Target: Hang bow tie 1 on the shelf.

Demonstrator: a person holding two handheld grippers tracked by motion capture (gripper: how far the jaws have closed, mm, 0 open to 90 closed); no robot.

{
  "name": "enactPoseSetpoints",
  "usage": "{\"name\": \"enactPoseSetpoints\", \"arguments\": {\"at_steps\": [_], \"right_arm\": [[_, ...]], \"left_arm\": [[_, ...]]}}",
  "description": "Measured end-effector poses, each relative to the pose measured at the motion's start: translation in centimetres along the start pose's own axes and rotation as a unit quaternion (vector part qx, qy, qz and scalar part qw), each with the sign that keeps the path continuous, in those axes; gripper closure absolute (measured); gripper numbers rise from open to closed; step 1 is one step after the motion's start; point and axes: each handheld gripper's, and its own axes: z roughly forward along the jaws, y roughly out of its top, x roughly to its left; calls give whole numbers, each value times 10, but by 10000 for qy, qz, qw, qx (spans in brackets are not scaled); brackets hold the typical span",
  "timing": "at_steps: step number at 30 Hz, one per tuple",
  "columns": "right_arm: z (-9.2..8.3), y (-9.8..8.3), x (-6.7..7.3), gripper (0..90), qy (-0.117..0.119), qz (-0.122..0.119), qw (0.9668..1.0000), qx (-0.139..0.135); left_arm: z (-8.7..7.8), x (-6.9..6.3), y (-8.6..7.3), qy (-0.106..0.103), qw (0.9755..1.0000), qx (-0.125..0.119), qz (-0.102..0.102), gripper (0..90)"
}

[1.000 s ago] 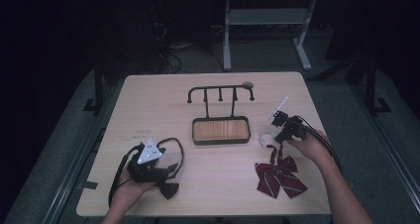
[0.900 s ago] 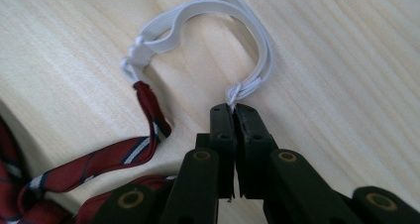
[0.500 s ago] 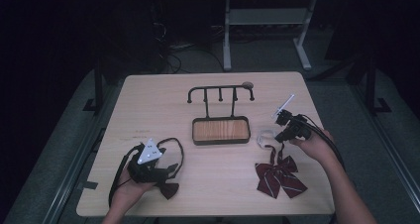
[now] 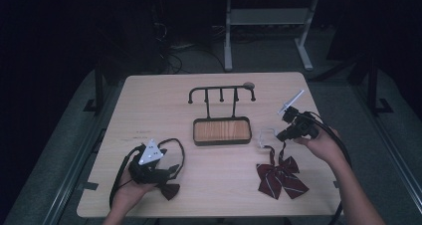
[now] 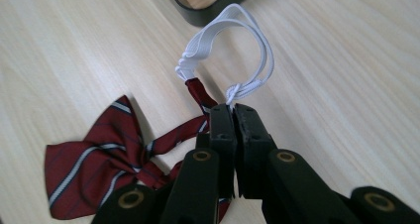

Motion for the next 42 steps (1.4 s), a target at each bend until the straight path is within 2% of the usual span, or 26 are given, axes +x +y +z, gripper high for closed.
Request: {"name": "enactPoseSetpoints", "arguments": {"at_steps": [12, 42], "right_arm": [[-18, 10, 16, 873, 13, -316, 9994, -120], [-59, 28, 37, 873, -15, -629, 9974, -363]], "left_arm": [[-1, 1, 0, 0, 10000, 23, 24, 330], [-1, 1, 0, 2, 10000, 12, 26, 330]]}}
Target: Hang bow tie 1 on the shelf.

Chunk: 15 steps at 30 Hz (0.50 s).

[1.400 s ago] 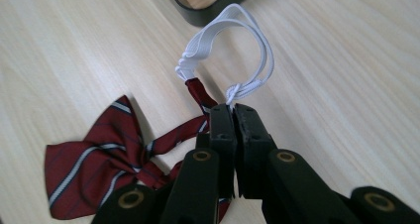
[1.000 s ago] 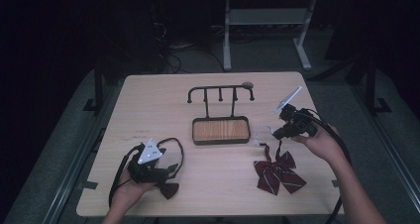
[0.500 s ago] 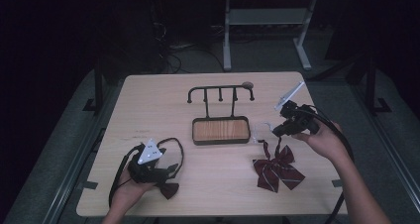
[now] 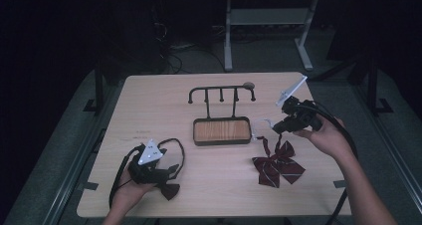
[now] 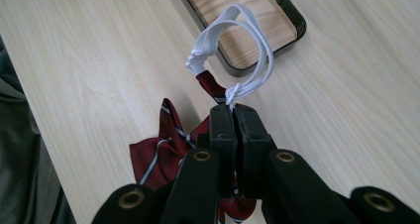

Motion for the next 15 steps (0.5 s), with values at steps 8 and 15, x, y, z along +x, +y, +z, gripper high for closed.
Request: {"name": "enactPoseSetpoints", "arguments": {"at_steps": [8, 15], "right_arm": [[-12, 8, 1, 873, 118, -79, 9999, -99], [-18, 13, 0, 873, 188, -82, 9997, -131]], "left_arm": [[0, 0, 0, 8, 10000, -11, -3, 330], [0, 0, 0, 8, 10000, -14, 0, 330]]}}
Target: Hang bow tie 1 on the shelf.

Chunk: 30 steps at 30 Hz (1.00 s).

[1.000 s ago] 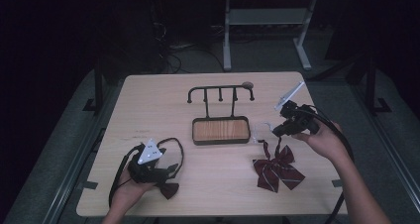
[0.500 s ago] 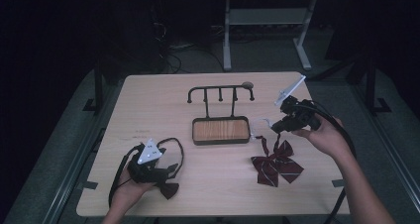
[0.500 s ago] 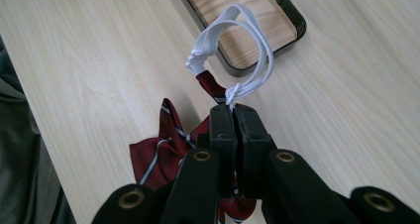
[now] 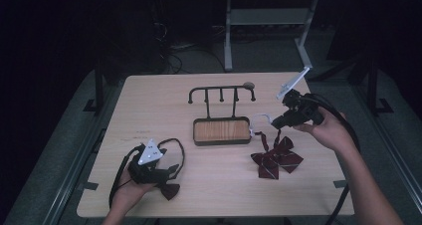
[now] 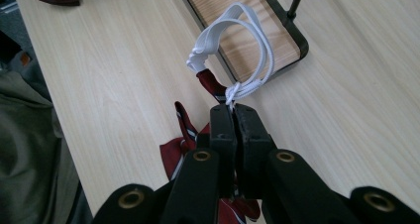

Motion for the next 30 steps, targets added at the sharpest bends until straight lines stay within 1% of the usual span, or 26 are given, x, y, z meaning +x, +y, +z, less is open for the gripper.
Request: {"name": "enactPoseSetpoints", "arguments": {"at_steps": [5, 15, 16, 17, 19, 21, 24, 29, 30], "right_arm": [[-3, 2, -1, 873, 43, -4, 10000, -30], [-9, 9, 1, 873, 36, -71, 10000, -46], [-10, 10, 1, 873, 50, -82, 9999, -45], [-10, 10, 1, 873, 50, -82, 9999, -45], [-12, 12, 1, 873, 30, -118, 9999, -60], [-12, 13, 2, 873, 45, -112, 9999, -59], [-14, 15, 1, 873, 45, -148, 9999, -72], [-15, 18, 0, 873, 60, -152, 9998, -80], [-16, 19, 1, 873, 59, -137, 9999, -75]], "left_arm": [[0, 0, 0, 3, 10000, -17, 3, 330], [0, 0, 0, -7, 10000, -14, -17, 330], [0, 0, 0, 0, 10000, 30, 43, 330], [0, 0, 0, 0, 10000, 30, 43, 330], [1, -1, 0, -6, 10000, -21, -8, 330], [0, 0, 0, -7, 10000, -25, -18, 330], [0, 1, 0, -1, 10000, 5, -13, 330], [1, 1, -1, -20, 10000, -7, -36, 330], [1, 1, -1, -22, 10000, 15, -14, 330]]}}
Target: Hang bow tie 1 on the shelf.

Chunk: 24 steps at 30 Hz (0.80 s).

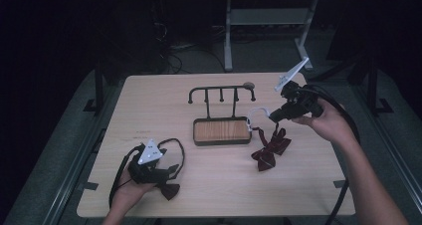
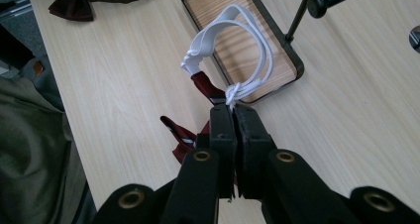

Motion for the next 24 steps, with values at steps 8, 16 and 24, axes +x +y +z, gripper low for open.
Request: {"name": "enactPoseSetpoints", "arguments": {"at_steps": [8, 16, 24], "right_arm": [[-7, 6, 1, 874, -50, -32, 10000, -44], [-8, 11, -1, 875, -58, -35, 10000, -20], [-8, 18, -1, 875, -58, -96, 9999, -43]], "left_arm": [[1, 0, 1, -19, 10000, 18, 75, 330], [0, 0, 1, 8, 10000, -4, 60, 330], [0, 0, 0, 12, 10000, -6, 62, 330]]}}
